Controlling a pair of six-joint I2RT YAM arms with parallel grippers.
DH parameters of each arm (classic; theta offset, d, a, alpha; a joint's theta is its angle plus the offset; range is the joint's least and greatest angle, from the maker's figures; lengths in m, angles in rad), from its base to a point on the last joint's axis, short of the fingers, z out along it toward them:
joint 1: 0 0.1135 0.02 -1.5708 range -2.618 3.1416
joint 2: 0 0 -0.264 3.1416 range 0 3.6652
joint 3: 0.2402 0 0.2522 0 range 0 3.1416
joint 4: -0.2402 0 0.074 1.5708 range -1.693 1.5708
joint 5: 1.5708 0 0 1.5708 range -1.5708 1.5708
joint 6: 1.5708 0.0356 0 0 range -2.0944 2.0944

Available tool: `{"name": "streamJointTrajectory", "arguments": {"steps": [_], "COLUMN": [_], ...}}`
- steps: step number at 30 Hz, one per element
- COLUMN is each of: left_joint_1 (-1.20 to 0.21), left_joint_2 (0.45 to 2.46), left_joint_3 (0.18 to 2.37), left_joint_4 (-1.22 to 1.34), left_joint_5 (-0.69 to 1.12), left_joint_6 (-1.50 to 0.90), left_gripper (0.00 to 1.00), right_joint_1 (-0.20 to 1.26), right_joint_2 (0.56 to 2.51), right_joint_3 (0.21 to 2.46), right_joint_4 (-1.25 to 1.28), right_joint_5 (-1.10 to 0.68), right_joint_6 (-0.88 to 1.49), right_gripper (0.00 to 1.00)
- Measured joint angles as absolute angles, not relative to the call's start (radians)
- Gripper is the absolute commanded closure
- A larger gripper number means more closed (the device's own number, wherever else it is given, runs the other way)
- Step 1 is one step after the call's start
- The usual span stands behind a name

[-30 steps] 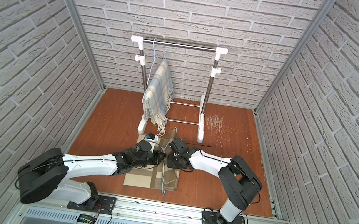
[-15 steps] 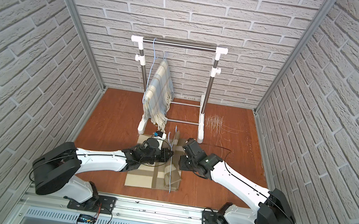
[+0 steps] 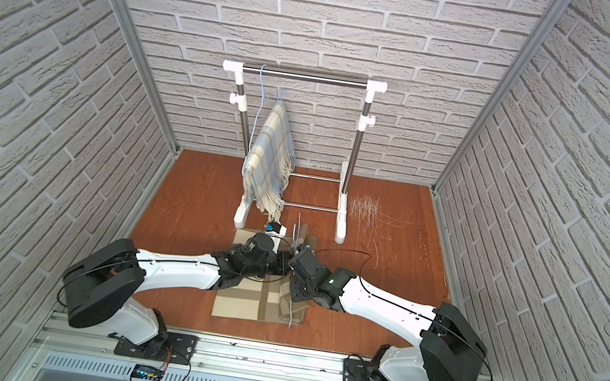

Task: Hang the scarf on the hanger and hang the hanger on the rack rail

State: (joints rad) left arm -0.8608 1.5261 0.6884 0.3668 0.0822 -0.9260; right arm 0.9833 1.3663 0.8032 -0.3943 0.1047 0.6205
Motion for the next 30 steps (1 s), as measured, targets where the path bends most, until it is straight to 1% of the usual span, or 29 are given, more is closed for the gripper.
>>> {"name": "streamJointTrajectory", "arguments": {"steps": [5,8,9,11,13,15,18,19,20,21,22,23,26,30], "left_joint_1": [-0.862,-0.862,-0.862,-0.860,-0.852,-0.846,-0.840,-0.839,-0.839,-0.839,-0.839,-0.840,-0.844,-0.845], "left_joint_2": [1.527,1.527,1.527,1.527,1.527,1.526,1.518,1.512,1.504,1.494,1.482,1.464,1.389,1.259], "left_joint_3": [0.701,0.702,0.702,0.702,0.702,0.702,0.702,0.702,0.702,0.702,0.702,0.702,0.701,0.677], "left_joint_4": [0.358,0.354,0.353,0.345,0.336,0.330,0.311,0.304,0.295,0.282,0.264,0.238,0.170,0.115], "left_joint_5": [0.088,0.090,0.090,0.087,0.088,0.082,0.073,0.072,0.070,0.067,0.068,0.068,0.052,0.029], "left_joint_6": [-0.918,-0.914,-0.913,-0.910,-0.906,-0.903,-0.899,-0.898,-0.897,-0.894,-0.884,-0.879,-0.858,-0.855], "left_gripper": [1.00,1.00,1.00,1.00,1.00,1.00,1.00,0.96,0.88,0.71,0.58,0.51,0.44,0.43], "right_joint_1": [0.991,0.995,0.995,0.996,0.997,0.997,0.997,0.997,0.997,0.997,0.999,1.000,1.000,1.000], "right_joint_2": [1.372,1.380,1.393,1.416,1.429,1.439,1.449,1.449,1.448,1.446,1.444,1.443,1.444,1.443], "right_joint_3": [0.820,0.823,0.825,0.826,0.826,0.826,0.827,0.827,0.827,0.827,0.827,0.827,0.827,0.826], "right_joint_4": [-0.346,-0.329,-0.324,-0.311,-0.292,-0.276,-0.258,-0.255,-0.253,-0.250,-0.249,-0.247,-0.249,-0.249], "right_joint_5": [0.130,0.149,0.155,0.165,0.165,0.173,0.173,0.173,0.173,0.173,0.175,0.175,0.177,0.186], "right_joint_6": [0.620,0.620,0.621,0.623,0.632,0.644,0.659,0.661,0.664,0.666,0.667,0.670,0.678,0.691], "right_gripper": [0.63,0.73,0.78,0.85,0.88,0.97,0.97,0.97,0.97,0.97,0.97,0.97,0.97,0.97]}}
